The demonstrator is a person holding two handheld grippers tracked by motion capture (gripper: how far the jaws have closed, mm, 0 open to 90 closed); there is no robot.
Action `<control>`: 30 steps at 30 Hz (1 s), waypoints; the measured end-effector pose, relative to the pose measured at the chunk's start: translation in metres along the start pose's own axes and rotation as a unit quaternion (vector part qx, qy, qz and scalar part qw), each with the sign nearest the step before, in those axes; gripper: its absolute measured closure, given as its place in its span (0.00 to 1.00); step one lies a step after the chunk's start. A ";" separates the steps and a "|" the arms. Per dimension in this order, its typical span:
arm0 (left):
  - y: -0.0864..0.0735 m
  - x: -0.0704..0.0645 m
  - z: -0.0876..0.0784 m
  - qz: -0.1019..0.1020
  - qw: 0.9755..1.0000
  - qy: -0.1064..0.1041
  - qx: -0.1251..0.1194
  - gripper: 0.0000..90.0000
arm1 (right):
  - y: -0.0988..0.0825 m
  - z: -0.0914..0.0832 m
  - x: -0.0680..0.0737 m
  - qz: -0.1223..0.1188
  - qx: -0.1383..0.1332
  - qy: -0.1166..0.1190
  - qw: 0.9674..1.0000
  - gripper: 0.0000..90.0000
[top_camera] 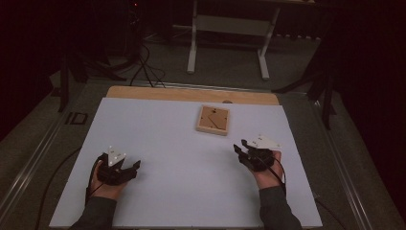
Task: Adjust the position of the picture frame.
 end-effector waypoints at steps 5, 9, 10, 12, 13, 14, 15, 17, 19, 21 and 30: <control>0.000 -0.001 0.001 0.003 1.000 -0.001 0.002 0.42 | 0.015 0.003 -0.005 0.002 -0.008 0.003 1.000 0.71; 0.000 0.000 0.000 0.000 1.000 0.000 0.000 0.42 | 0.022 0.011 -0.010 0.008 -0.007 0.001 1.000 0.74; 0.000 0.000 0.000 0.000 1.000 -0.001 -0.001 0.42 | 0.022 0.014 -0.011 0.010 -0.006 0.001 1.000 0.75; 0.000 0.000 0.000 -0.001 1.000 0.000 -0.001 0.42 | 0.023 0.021 -0.012 0.015 -0.003 0.001 1.000 0.75; 0.000 0.001 0.001 0.000 1.000 0.001 0.000 0.42 | 0.023 0.024 -0.012 0.016 -0.001 0.003 1.000 0.75; 0.000 0.000 0.001 -0.001 1.000 0.000 -0.001 0.42 | 0.023 0.028 -0.012 0.017 0.002 0.004 1.000 0.76; 0.000 0.000 0.001 -0.001 1.000 0.000 0.000 0.42 | 0.023 0.031 -0.011 0.017 0.005 0.004 1.000 0.76; 0.000 0.000 0.001 -0.001 1.000 -0.001 -0.001 0.42 | 0.023 0.038 -0.011 0.019 0.010 0.005 1.000 0.77; 0.000 -0.001 0.001 -0.003 1.000 -0.003 -0.001 0.42 | 0.023 0.041 -0.011 0.021 0.012 0.005 1.000 0.79; 0.001 0.000 0.001 -0.003 1.000 -0.004 -0.002 0.42 | 0.025 0.050 -0.014 0.023 0.011 0.008 1.000 0.84; 0.001 0.000 0.001 -0.007 1.000 -0.004 -0.004 0.42 | 0.028 0.084 -0.015 0.038 0.018 0.021 0.999 1.00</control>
Point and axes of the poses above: each handheld gripper's, and its own axes: z roughly forward along the jaws, y roughly out of its top, x roughly to its left, the point moved 6 cm from there along z, roughly forward along the jaws, and after that the axes turned 9 degrees about x, right-handed, at the moved point
